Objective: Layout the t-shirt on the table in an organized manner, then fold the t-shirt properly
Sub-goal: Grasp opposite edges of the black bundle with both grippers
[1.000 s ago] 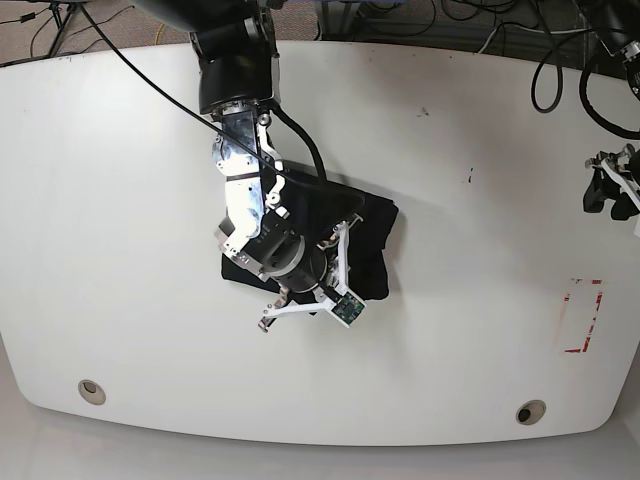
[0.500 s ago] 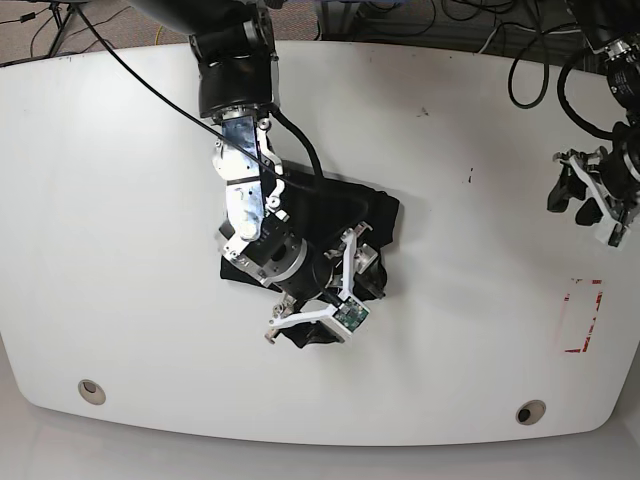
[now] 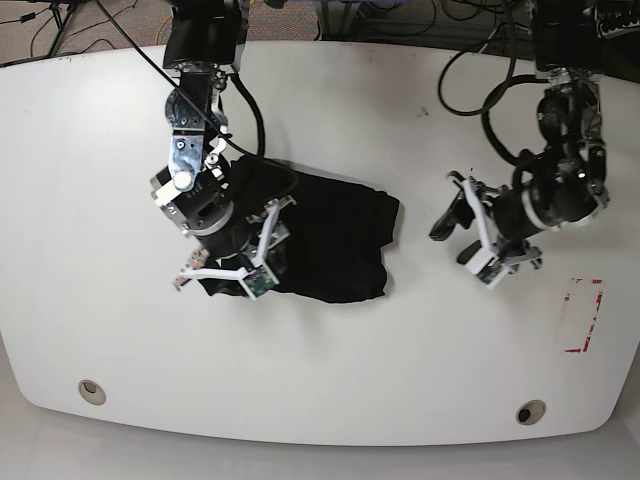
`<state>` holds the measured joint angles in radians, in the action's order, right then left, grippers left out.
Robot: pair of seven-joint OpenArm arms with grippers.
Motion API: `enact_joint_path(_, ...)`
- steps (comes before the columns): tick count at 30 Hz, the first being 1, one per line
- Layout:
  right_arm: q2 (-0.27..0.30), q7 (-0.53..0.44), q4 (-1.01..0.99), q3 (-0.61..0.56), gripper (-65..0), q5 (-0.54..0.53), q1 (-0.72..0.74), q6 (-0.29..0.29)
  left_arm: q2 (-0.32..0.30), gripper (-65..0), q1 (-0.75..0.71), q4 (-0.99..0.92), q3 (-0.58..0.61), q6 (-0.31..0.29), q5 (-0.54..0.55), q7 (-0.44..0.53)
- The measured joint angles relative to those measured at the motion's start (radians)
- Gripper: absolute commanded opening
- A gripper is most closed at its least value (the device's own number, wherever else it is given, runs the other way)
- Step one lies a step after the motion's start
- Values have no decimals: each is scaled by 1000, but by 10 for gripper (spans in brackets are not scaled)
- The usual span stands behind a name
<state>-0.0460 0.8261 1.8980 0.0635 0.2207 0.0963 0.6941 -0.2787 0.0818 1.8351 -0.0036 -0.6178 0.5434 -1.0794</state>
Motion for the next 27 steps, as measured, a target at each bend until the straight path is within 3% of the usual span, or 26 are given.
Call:
enact_joint_path(4,6,-31,-55,69,-614,-51,6,4,113,-436,40,-64,118,-5,-141,18)
enact_joint_path(8,22,-29,-147,113,-609,-92,23,5,210,-501,48,-140,179,-7,-254,106)
enact_joint_path(14,64,-44,-303,145,-609,-148,74,5,297,-503,48,-262,212,-6,-364,143)
enact_joint_path(21,86,-247,-509,139,-610,-180,106,5,305,-485,51,-346,214,-6,-364,146)
enact_joint_path(27,99,-338,-627,165,-612,-179,94,6,254,-467,67,-395,216,-8,-363,146)
